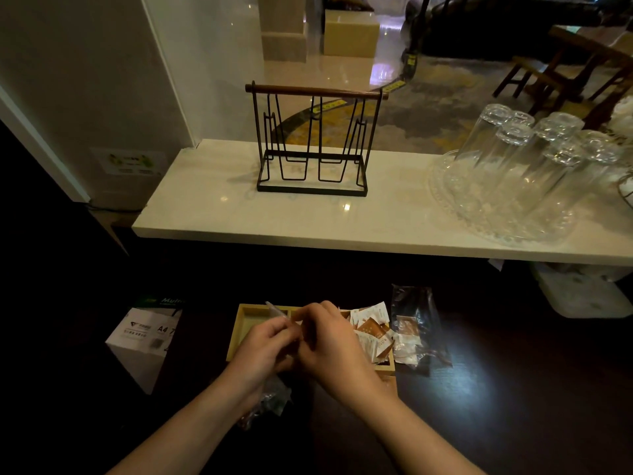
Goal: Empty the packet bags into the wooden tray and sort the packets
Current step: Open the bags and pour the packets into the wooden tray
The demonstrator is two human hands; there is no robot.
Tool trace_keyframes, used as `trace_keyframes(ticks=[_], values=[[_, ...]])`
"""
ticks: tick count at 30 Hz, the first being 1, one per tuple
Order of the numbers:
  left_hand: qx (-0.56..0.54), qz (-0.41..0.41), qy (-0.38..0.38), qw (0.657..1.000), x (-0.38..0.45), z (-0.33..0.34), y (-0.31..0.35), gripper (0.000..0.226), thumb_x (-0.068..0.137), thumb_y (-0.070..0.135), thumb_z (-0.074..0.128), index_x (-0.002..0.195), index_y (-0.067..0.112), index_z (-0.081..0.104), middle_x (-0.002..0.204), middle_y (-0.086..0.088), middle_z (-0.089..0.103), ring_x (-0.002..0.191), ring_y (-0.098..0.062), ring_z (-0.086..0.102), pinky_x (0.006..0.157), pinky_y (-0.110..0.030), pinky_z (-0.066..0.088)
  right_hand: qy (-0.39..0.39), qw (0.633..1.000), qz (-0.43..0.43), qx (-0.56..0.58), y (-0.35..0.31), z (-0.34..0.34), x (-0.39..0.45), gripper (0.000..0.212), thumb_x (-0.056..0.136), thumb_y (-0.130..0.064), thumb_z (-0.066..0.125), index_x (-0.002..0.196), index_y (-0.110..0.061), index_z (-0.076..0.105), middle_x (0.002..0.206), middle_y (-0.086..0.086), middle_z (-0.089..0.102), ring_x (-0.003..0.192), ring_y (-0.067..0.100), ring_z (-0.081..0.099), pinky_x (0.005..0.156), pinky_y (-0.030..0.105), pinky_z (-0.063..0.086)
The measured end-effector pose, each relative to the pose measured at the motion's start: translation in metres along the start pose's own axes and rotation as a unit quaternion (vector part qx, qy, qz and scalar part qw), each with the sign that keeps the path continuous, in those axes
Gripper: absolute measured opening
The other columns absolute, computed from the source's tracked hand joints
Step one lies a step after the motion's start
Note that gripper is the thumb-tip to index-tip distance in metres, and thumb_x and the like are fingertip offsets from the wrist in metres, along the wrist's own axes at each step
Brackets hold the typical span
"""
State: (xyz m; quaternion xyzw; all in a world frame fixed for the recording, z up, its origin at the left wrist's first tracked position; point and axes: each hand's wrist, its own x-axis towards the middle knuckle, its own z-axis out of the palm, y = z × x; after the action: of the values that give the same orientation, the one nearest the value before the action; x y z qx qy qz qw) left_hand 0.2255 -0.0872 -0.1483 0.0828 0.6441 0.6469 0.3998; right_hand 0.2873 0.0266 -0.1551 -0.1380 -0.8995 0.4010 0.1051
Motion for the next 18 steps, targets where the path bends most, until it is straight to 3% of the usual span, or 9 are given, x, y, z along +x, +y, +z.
trace_keyframes(ticks=[7, 12, 15, 18], values=[[0.058, 0.045, 0.006, 0.997, 0.003, -0.006, 0.002, 0.016, 0.093, 0.010, 0.052, 0.083, 0.002, 0.061, 0.077, -0.003, 0.065, 0.074, -0.007, 0.068, 0.062, -0.022, 0.055, -0.011, 1.000, -0.014, -0.015, 0.002, -0.013, 0.006, 0.016, 0.086, -0.017, 0.064, 0.100, -0.019, 0.071, 0.097, -0.003, 0.071, 0.088, 0.005, 0.064, 0.072, 0.007, 0.045], [0.072, 0.058, 0.008, 0.996, 0.004, -0.005, -0.002, 0.016, 0.093, 0.008, 0.052, 0.090, -0.001, 0.065, 0.086, -0.008, 0.068, 0.081, -0.008, 0.069, 0.060, -0.019, 0.054, 0.014, 1.000, 0.004, -0.009, 0.004, -0.010, 0.007, 0.014, 0.088, -0.021, 0.062, 0.098, -0.018, 0.072, 0.094, -0.001, 0.071, 0.085, 0.010, 0.065, 0.075, 0.028, 0.055], [0.074, 0.053, 0.007, 0.996, 0.005, -0.005, -0.002, 0.017, 0.093, 0.008, 0.052, 0.082, 0.006, 0.065, 0.083, -0.007, 0.067, 0.082, -0.012, 0.069, 0.061, -0.023, 0.055, 0.027, 0.999, -0.010, -0.037, 0.007, -0.006, 0.009, 0.012, 0.088, -0.026, 0.061, 0.092, -0.019, 0.070, 0.090, -0.001, 0.068, 0.081, 0.011, 0.063, 0.070, 0.030, 0.054], [0.103, 0.043, 0.017, 0.994, 0.008, -0.004, -0.002, 0.018, 0.094, 0.010, 0.051, 0.086, -0.002, 0.062, 0.085, -0.014, 0.064, 0.083, -0.014, 0.068, 0.058, -0.026, 0.056, 0.019, 0.998, -0.022, -0.060, 0.008, -0.003, 0.014, 0.010, 0.088, -0.022, 0.062, 0.090, -0.016, 0.070, 0.089, 0.002, 0.068, 0.081, 0.014, 0.062, 0.069, 0.029, 0.051]])
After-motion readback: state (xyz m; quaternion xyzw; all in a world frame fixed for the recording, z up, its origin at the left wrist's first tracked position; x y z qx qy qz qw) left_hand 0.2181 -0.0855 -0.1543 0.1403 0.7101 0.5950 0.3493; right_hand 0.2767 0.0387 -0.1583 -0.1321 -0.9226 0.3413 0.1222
